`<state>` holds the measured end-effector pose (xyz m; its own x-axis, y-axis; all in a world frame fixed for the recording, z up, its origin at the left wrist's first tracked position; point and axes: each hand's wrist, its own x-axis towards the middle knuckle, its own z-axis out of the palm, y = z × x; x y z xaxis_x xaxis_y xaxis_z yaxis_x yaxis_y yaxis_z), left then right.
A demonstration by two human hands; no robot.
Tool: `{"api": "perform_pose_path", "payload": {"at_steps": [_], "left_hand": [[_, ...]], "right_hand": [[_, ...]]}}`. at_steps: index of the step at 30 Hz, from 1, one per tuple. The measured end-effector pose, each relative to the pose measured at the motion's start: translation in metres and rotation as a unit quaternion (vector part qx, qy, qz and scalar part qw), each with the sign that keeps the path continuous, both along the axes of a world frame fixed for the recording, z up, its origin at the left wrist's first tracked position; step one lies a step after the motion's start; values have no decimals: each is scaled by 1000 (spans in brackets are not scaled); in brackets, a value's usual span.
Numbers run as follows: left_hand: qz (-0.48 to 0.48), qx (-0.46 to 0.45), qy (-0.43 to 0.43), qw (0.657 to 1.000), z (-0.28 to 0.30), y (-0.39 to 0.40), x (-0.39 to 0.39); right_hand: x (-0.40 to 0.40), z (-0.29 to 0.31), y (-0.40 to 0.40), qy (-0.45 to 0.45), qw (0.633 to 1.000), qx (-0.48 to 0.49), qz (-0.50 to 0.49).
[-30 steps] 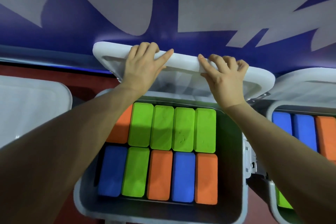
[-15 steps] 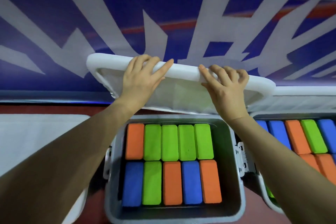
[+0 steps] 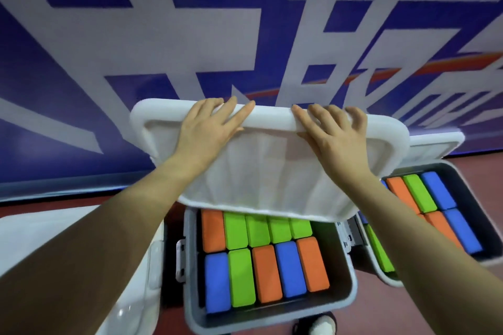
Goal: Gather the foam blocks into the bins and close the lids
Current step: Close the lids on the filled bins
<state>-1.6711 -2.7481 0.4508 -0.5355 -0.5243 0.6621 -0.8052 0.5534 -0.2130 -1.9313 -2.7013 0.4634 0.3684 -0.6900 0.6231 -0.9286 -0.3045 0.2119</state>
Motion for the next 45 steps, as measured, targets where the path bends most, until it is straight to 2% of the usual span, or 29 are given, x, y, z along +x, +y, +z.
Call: {"api": "perform_pose_path", "payload": {"at_steps": [2, 6, 12, 18, 23, 28, 33, 35, 37, 40, 41, 45], "left_hand": [[-13, 8, 14, 1000, -6, 10, 0], [-46, 60, -25, 997, -43, 32, 1], [-20, 145, -100, 984, -126, 77, -7], [-6, 239, -80, 968, -217, 92, -27], [15, 283, -74, 956, -277, 85, -44], [43, 338, -72, 938, -303, 60, -57], [105, 326, -133, 930, -326, 35, -68], [146, 353, -139, 914, -329, 30, -70], [184, 414, -126, 882, -325, 34, -75], [236, 550, -129, 790, -318, 44, -84], [248, 570, -125, 773, -316, 48, -89], [253, 603, -81, 752, -309, 63, -107]], "right_hand": [[-3, 2, 10, 10, 999, 47, 7], [-16, -23, 27, 17, 991, 131, 36], [-34, -110, 52, 16, 969, 235, 69], [-50, -200, 55, -7, 946, 308, 96], [-63, -264, 37, -8, 929, 357, 96], [-64, -296, 7, -27, 900, 426, 83], [-59, -314, -20, -36, 896, 439, 53], [-53, -323, -26, -31, 889, 455, 42], [-46, -330, -29, -27, 871, 490, 22], [-35, -334, -29, -31, 855, 518, -15], [-34, -335, -28, -28, 847, 530, -22], [-39, -332, -13, -7, 834, 551, -20]]}}
